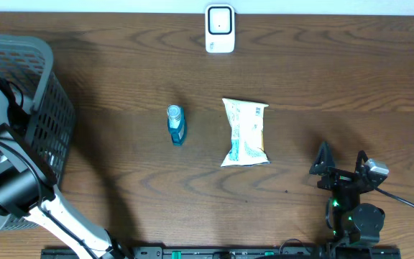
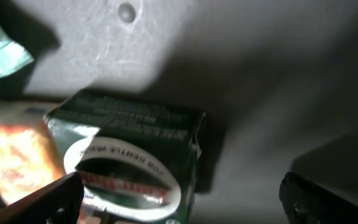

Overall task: Scan the item barcode
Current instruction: 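Reach the left gripper into the basket toward the green Zam-Buk box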

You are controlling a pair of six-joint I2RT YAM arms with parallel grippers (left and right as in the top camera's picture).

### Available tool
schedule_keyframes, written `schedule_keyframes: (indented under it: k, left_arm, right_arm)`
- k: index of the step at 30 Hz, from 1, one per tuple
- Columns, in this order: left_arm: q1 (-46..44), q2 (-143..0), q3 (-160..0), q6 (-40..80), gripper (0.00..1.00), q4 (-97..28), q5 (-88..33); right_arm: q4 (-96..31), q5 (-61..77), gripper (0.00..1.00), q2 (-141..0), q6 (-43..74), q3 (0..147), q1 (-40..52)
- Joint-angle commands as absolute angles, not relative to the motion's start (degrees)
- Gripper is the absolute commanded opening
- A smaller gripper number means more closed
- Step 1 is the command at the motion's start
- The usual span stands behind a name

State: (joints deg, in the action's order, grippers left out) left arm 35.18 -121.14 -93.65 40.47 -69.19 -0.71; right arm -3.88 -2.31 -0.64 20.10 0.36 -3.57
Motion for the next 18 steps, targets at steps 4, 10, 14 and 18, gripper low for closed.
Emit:
schedule_keyframes:
  k: [4,10,14,18]
  left_arm:
    - [35.16,-121.25,-85.58,39.88,0.99,-62.39,1.06]
    - [35.16,-121.25,-79.2,39.88,0.99,-58.72,1.06]
    - [35.18,-120.9,-79.66,39.62,0.99,-58.83,0.89]
    - [35.16,-119.13,-81.71,39.22,0.99,-59.51,0.51]
  right_arm:
    - [-4.1,-2.42,0.99,-0.38,19.22,0.32,-3.33]
    - [-4.1,-2.42,0.99,-0.38,19.22,0.32,-3.33]
    - [-4.1,-2.42,0.99,-0.38,19.2,0.32,-3.33]
    - [-4.1,-2.42,0.99,-0.38,19.22,0.32,-3.33]
